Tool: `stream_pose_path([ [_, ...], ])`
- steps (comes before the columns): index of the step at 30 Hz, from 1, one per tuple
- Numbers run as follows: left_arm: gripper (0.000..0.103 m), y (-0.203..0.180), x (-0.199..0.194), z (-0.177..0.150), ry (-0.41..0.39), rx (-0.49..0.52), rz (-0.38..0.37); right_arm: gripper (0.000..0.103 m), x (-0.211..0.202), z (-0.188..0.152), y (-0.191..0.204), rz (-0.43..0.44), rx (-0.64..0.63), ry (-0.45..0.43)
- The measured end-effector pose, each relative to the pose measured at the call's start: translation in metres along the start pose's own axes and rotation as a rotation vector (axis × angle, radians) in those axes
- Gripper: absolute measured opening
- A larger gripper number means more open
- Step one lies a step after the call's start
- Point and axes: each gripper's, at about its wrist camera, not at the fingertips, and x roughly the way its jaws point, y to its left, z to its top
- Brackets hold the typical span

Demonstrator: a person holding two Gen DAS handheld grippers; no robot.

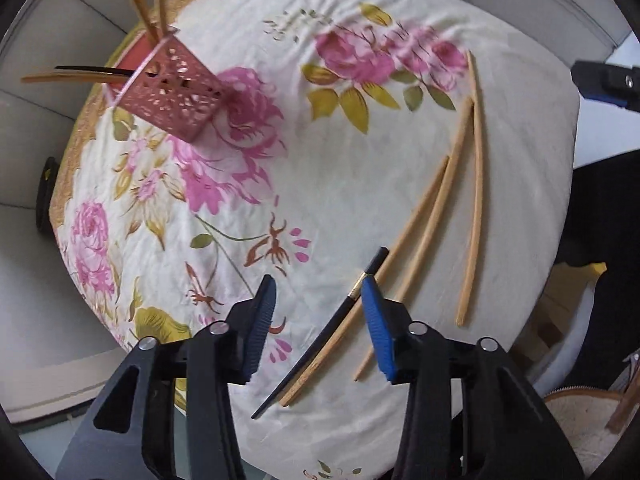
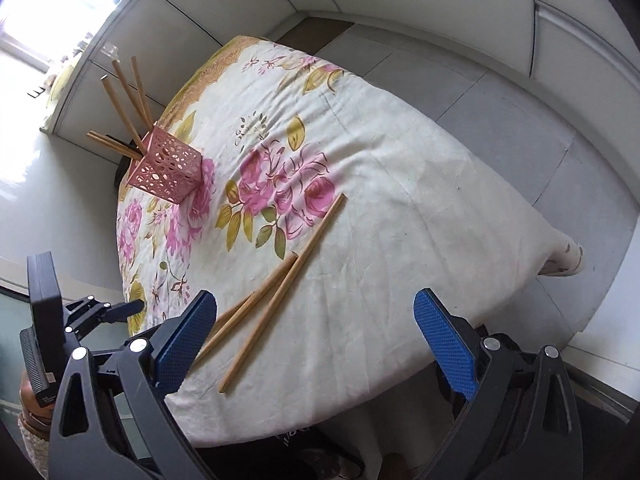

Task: Organize utensils
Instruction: 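Grasp another black chopstick from the cover with the left tool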

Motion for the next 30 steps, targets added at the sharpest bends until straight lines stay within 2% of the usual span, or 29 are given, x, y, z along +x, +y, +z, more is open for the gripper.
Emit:
stream_pose_path([
  [2,0.028,-0.003,0.012,0.002,0.046,0.040,-0.003,0.096,0.000,0.000,-0.002,-0.007,-0.009,-0.014],
  [6,0.022,-0.001,0.024,0.004,0.086,0.091,-0.014,0.096,0.005,0.002,-0.006,0.008,-0.001,0.001],
  [13,0.022,0.004,0.041,0.002,0.123,0.119,-0.029,0.096,0.011,0.003,-0.007,0.036,0.018,0.028],
  [20,0.019,0.004,0.053,-0.001,0.134,0.137,-0.035,0.096,0.017,0.005,-0.004,0.020,0.014,0.039],
  [24,0.019,-0.010,0.056,0.002,0.139,0.197,0.007,0.096,0.022,0.007,-0.006,0.002,0.031,0.053],
  [25,0.017,-0.009,0.057,0.004,0.150,0.178,-0.002,0.096,0.025,0.009,-0.007,-0.003,0.039,0.060],
  [26,0.005,-0.006,0.058,0.006,0.161,0.148,-0.031,0.096,0.028,0.011,-0.007,-0.012,0.048,0.067],
  [27,0.000,-0.006,0.059,0.009,0.161,0.127,-0.066,0.096,0.030,0.013,-0.007,-0.021,0.055,0.073],
  [30,0.000,0.012,0.059,0.010,0.105,-0.001,-0.077,0.096,0.039,0.020,-0.004,-0.049,0.070,0.105],
])
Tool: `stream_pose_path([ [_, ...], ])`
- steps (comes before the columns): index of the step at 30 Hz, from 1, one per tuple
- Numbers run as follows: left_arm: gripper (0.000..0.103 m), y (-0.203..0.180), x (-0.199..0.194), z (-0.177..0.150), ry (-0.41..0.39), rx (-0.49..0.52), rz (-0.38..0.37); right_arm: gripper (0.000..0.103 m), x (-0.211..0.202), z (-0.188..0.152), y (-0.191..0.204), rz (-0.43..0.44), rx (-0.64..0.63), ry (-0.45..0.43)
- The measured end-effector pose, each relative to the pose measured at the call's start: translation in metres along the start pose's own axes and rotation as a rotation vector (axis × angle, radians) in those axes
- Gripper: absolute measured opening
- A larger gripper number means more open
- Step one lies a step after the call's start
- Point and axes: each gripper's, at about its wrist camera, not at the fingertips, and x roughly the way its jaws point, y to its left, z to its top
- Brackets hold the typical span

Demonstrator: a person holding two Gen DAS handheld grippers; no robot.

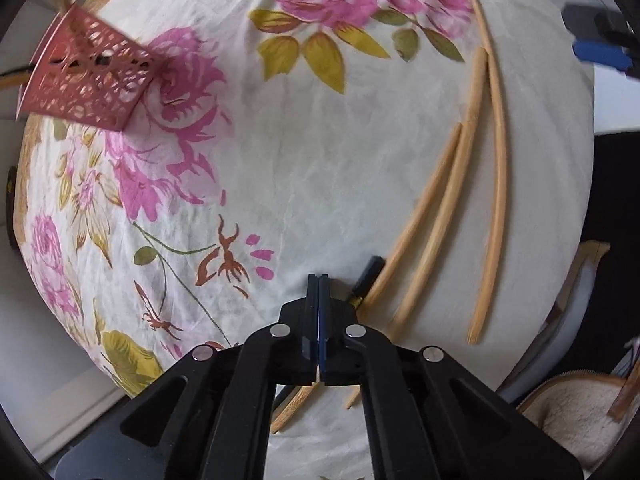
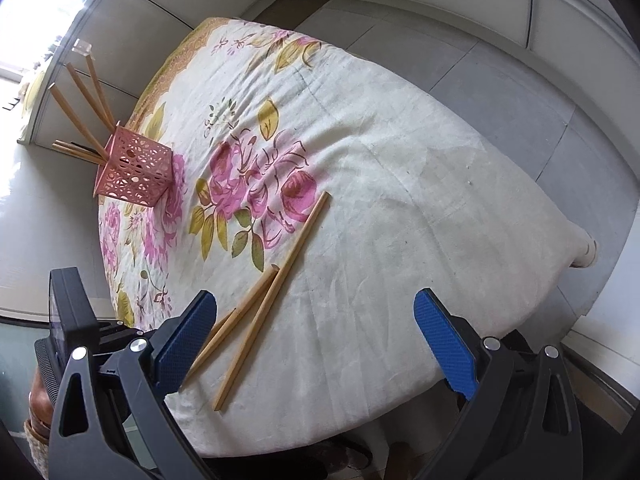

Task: Organize utensils
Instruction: 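Grasp another black chopstick from the cover with the left tool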

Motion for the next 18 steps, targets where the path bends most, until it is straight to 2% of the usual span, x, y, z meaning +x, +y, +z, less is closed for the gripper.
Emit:
stream_pose_path([
  [2,0.000,0.024,-0.007,-0.003,-0.086,-0.156,-0.042,0.096,0.006,0.004,0.003,-0.019,0.008,0.023],
  [4,0.000,0.038,-0.017,-0.009,-0.168,-0.242,-0.103,0.096,0.014,0.008,0.007,-0.041,0.016,0.054],
  [5,0.000,0.042,-0.022,-0.013,-0.201,-0.255,-0.140,0.096,0.018,0.011,0.008,-0.051,0.024,0.069],
  [6,0.000,0.041,-0.025,-0.016,-0.216,-0.241,-0.161,0.096,0.021,0.014,0.009,-0.056,0.040,0.083],
  [9,0.006,0.031,-0.026,-0.022,-0.179,-0.126,-0.120,0.096,0.024,0.018,0.006,-0.038,0.089,0.092],
  [10,0.014,0.026,-0.025,-0.026,-0.160,-0.080,-0.120,0.096,0.024,0.018,0.004,-0.030,0.097,0.091],
  [14,0.025,0.005,-0.022,-0.030,-0.133,0.069,-0.085,0.097,0.030,0.015,0.000,-0.005,0.127,0.115],
  [18,0.024,-0.005,-0.012,-0.028,-0.102,0.114,-0.038,0.097,0.031,0.013,0.006,-0.002,0.101,0.121],
])
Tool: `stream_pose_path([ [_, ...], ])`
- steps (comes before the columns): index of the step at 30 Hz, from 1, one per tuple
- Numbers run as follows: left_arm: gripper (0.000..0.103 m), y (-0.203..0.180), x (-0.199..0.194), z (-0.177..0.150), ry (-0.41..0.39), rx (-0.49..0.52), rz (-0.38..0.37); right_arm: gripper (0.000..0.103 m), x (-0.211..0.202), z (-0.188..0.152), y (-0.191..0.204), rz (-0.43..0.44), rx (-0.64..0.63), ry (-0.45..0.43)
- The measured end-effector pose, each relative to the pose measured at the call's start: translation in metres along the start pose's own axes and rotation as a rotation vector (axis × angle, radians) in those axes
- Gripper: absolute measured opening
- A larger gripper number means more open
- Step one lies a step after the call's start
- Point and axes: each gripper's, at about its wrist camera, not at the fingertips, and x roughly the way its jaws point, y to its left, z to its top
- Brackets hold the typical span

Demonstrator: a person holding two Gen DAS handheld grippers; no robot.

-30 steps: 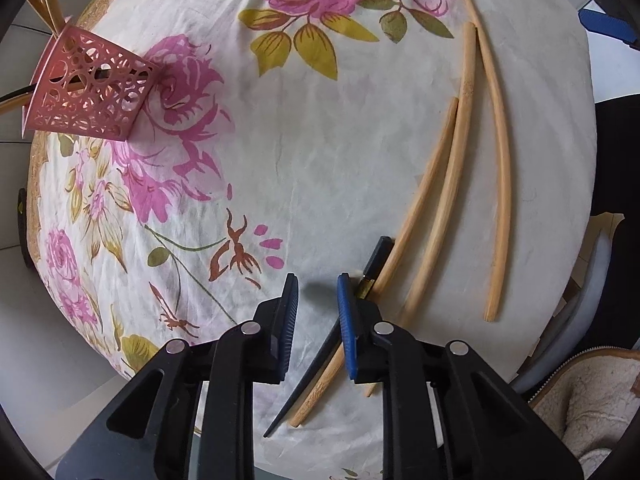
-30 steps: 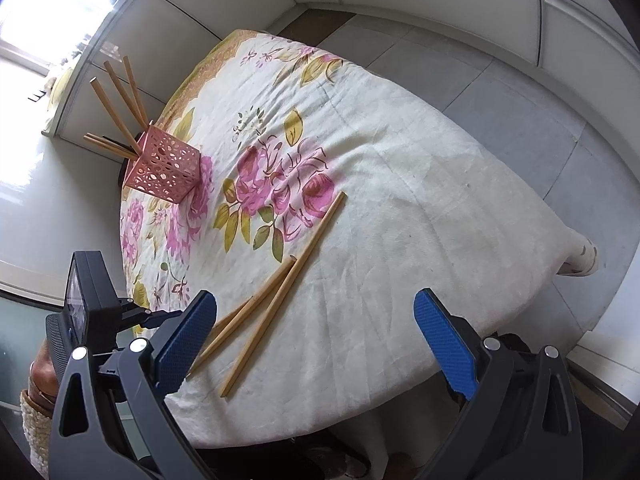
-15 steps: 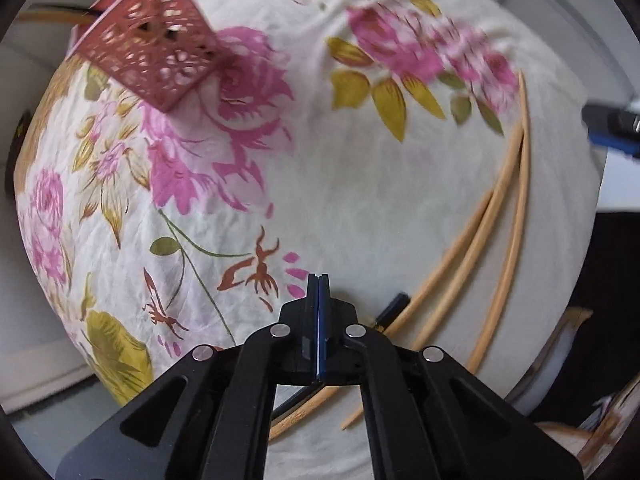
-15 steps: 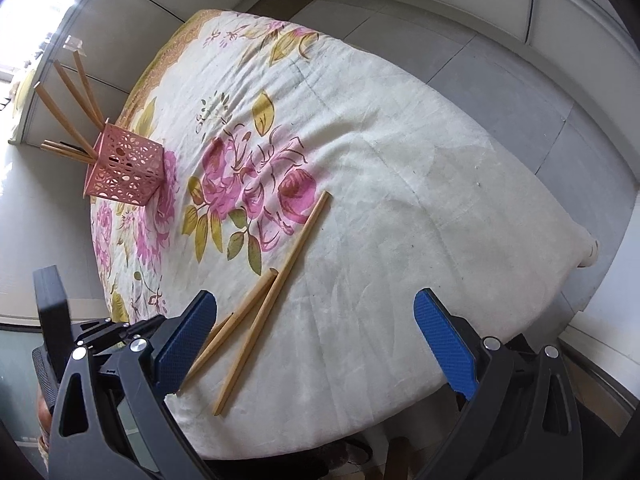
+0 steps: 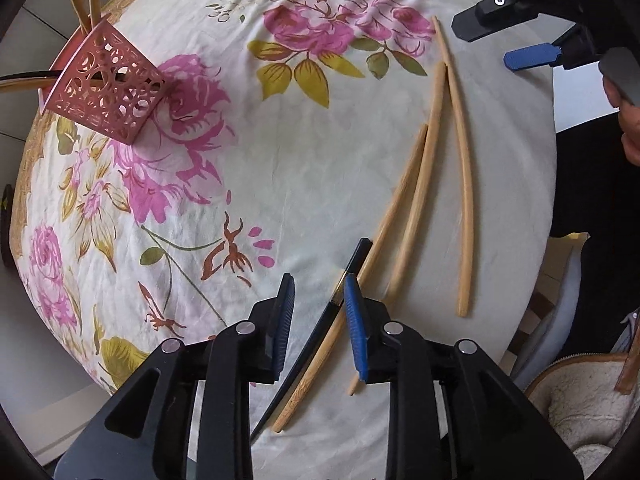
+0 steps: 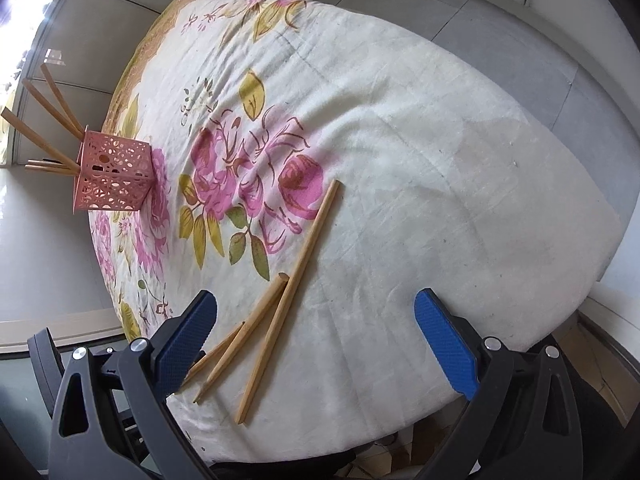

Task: Organize utensils
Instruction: 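Grasp another black chopstick from the cover with the left tool, then lift the black chopstick with the left tool while the right tool grasps a wooden chopstick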

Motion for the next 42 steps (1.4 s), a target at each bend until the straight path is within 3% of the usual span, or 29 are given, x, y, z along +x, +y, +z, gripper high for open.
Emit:
stream_pose_path([
  [6,0.025,-0.020,0.017,0.003,0.066,0.093,-0.017,0.097,0.001,0.000,0.001,0.007,-0.015,0.010],
  [8,0.029,-0.050,0.020,0.001,0.074,0.159,-0.007,0.097,0.001,0.001,-0.001,0.014,-0.005,0.015],
  [12,0.038,-0.038,0.026,0.018,0.125,0.110,-0.031,0.097,0.003,0.003,0.001,0.000,-0.007,0.027],
  [13,0.033,-0.036,0.023,0.020,0.122,0.105,-0.040,0.097,0.003,0.004,0.002,-0.010,-0.009,0.030],
  [14,0.022,-0.035,0.023,0.022,0.111,0.088,-0.055,0.097,0.004,0.004,0.004,-0.022,-0.013,0.033],
  [15,0.013,-0.033,0.021,0.023,0.094,0.057,-0.070,0.097,0.005,0.003,0.004,-0.029,-0.013,0.034],
  [20,0.006,0.021,0.020,0.022,-0.018,-0.296,-0.041,0.097,0.012,0.008,0.014,-0.104,-0.018,0.055],
  [22,0.006,0.034,0.010,0.018,-0.111,-0.419,-0.086,0.098,0.015,0.014,0.016,-0.122,0.022,0.075],
  [25,0.006,0.045,-0.012,0.008,-0.269,-0.529,-0.158,0.097,0.018,0.022,0.016,-0.143,0.097,0.090],
  [27,0.006,0.043,-0.029,0.005,-0.338,-0.551,-0.153,0.096,0.020,0.025,0.019,-0.188,0.126,0.091],
  [30,0.006,0.030,-0.056,0.023,-0.408,-0.549,-0.140,0.077,0.024,0.024,0.039,-0.325,0.065,0.042],
  [32,0.006,0.044,-0.051,0.004,-0.436,-0.546,-0.152,0.030,0.023,0.024,0.053,-0.421,-0.002,-0.024],
  [34,0.006,0.052,-0.049,-0.005,-0.443,-0.569,-0.167,0.028,0.024,0.026,0.060,-0.460,-0.041,-0.041],
  [35,0.006,0.062,-0.041,-0.009,-0.444,-0.591,-0.178,0.012,0.024,0.028,0.060,-0.461,-0.050,-0.044],
  [42,0.006,0.067,-0.053,-0.028,-0.481,-0.647,-0.204,0.005,0.010,0.040,0.043,-0.237,-0.113,-0.100],
])
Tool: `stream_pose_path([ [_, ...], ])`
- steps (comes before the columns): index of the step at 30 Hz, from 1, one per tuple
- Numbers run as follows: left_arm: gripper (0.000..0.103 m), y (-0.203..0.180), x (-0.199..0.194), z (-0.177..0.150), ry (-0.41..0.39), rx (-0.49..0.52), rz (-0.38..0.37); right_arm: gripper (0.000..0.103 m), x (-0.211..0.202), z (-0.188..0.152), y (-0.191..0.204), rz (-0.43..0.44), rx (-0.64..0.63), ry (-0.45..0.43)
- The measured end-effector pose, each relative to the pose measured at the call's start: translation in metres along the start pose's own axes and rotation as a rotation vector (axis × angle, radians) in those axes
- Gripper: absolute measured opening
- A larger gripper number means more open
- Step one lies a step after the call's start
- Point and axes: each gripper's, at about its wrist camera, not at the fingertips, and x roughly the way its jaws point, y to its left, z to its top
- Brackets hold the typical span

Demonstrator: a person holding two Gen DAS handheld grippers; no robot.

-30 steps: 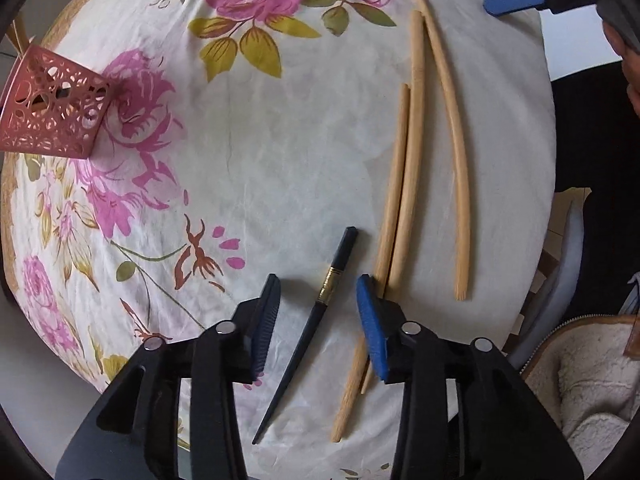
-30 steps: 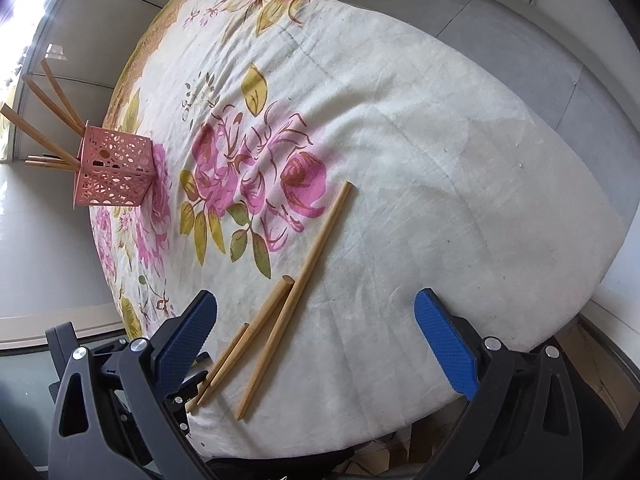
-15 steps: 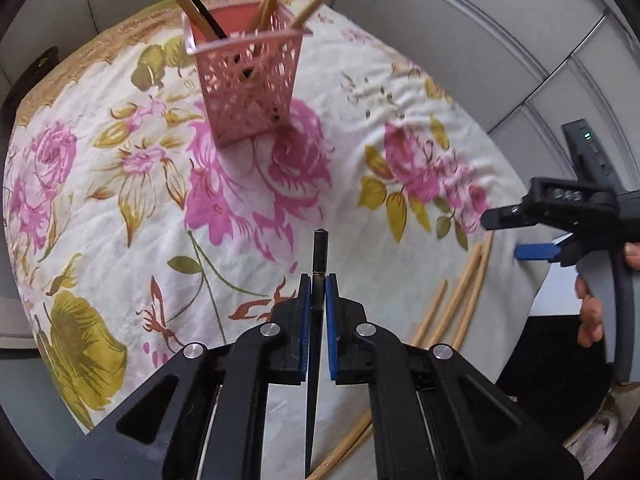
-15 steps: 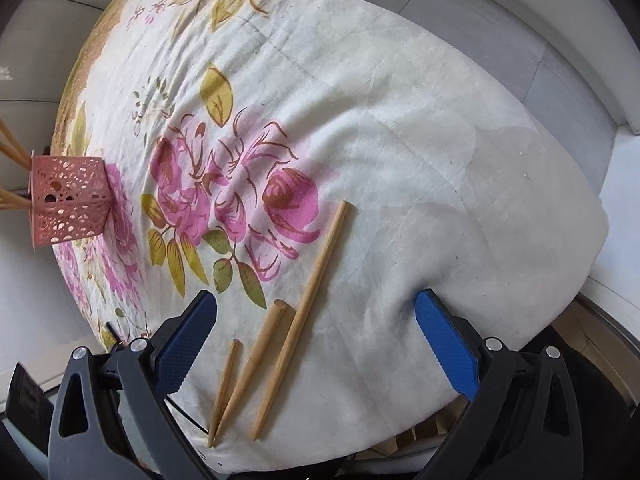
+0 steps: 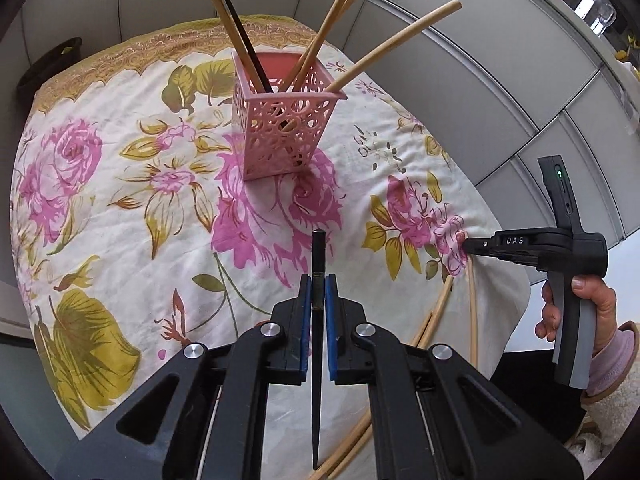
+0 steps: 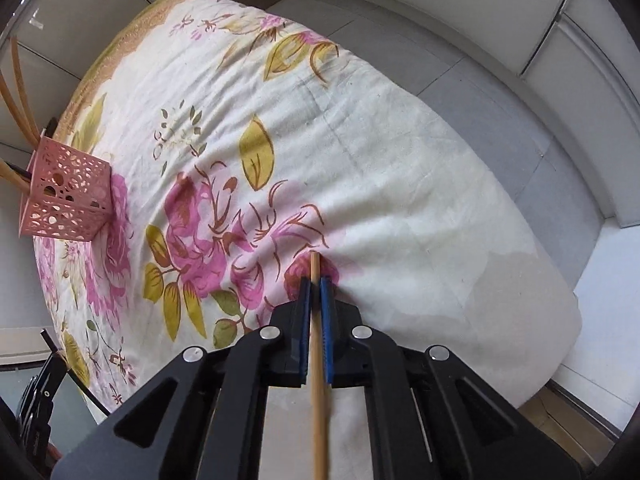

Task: Organize utensils
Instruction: 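Lift the black chopstick with the left tool while the right tool grasps a wooden chopstick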

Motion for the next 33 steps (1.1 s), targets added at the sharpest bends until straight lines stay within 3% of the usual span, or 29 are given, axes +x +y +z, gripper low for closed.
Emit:
stream_pose_path([
  [7,0.006,-0.014,-0.026,0.002,-0.095,0.028,0.007,0.005,-0.048,-0.009,-0.014,0.108,-0.101,-0.165],
  [16,0.006,-0.042,-0.053,-0.001,-0.198,0.070,0.084,0.005,-0.116,-0.051,0.014,0.158,-0.291,-0.410],
  [24,0.006,-0.065,-0.086,0.002,-0.310,0.071,0.134,0.005,-0.162,-0.064,0.031,0.221,-0.339,-0.479],
  [33,0.006,-0.078,-0.127,0.023,-0.443,0.031,0.168,0.005,-0.231,-0.054,0.053,0.308,-0.367,-0.578],
])
